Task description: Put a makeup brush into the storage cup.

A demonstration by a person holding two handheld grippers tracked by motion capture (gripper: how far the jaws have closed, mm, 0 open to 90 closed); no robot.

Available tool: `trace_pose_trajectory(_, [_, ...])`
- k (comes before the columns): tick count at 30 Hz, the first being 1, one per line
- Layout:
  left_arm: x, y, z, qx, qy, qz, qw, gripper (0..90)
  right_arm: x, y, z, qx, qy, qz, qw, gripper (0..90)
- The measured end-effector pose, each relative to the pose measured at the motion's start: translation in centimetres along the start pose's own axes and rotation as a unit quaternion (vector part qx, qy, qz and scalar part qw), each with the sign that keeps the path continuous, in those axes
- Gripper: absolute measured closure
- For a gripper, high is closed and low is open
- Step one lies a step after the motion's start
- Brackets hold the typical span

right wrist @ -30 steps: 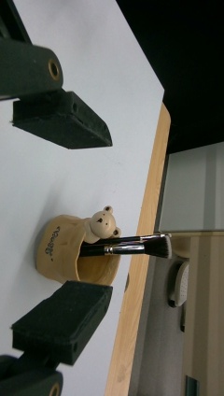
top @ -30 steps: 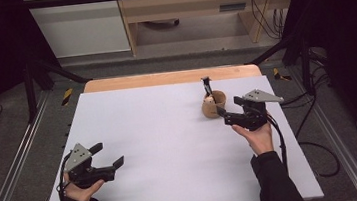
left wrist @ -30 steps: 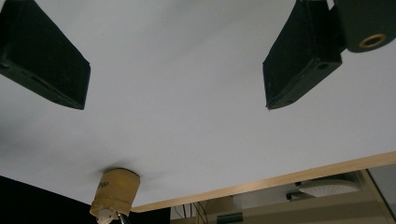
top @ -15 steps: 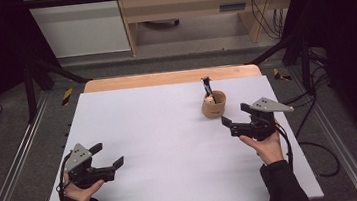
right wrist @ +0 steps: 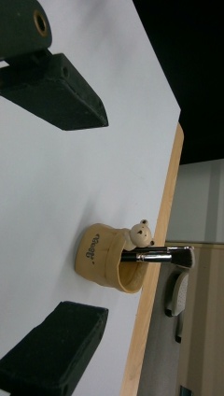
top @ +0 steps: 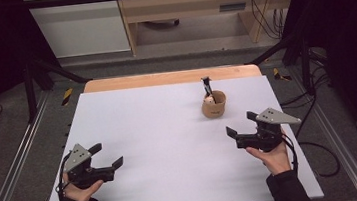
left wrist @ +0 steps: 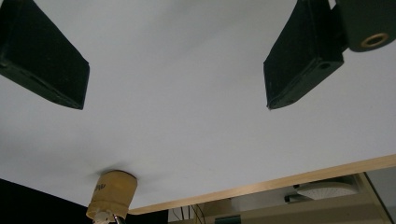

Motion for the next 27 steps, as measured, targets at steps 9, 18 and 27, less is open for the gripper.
trace_pose_trajectory(9, [0.0, 0.2, 0.1, -0.002, 0.003, -0.002, 1.0, 6.1, 1.4, 0.9, -0.4, -0.002, 0.006, 0.001, 1.0, 6.2])
trace_pose_trajectory(18, [0.2, 0.3, 0.2, -0.004, 0.005, 0.002, 1.0, 5.7, 2.8, 1.7, -0.7, -0.004, 0.009, 0.003, 0.9999, 4.9])
trace_pose_trajectory(27, [0.4, 0.4, 0.3, -0.006, 0.006, 0.002, 1.0, 5.7, 3.9, 2.2, -1.0, -0.003, 0.01, 0.008, 0.9999, 4.1])
Point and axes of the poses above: each handheld gripper's, and its own axes: y roughly backward along the jaws, x roughly out of its underside, z roughly to its left, the point moved 6 cm from there along -y, roughly forward along the jaws, and after that the axes turned 9 degrees about x, right-handed, at the moved point
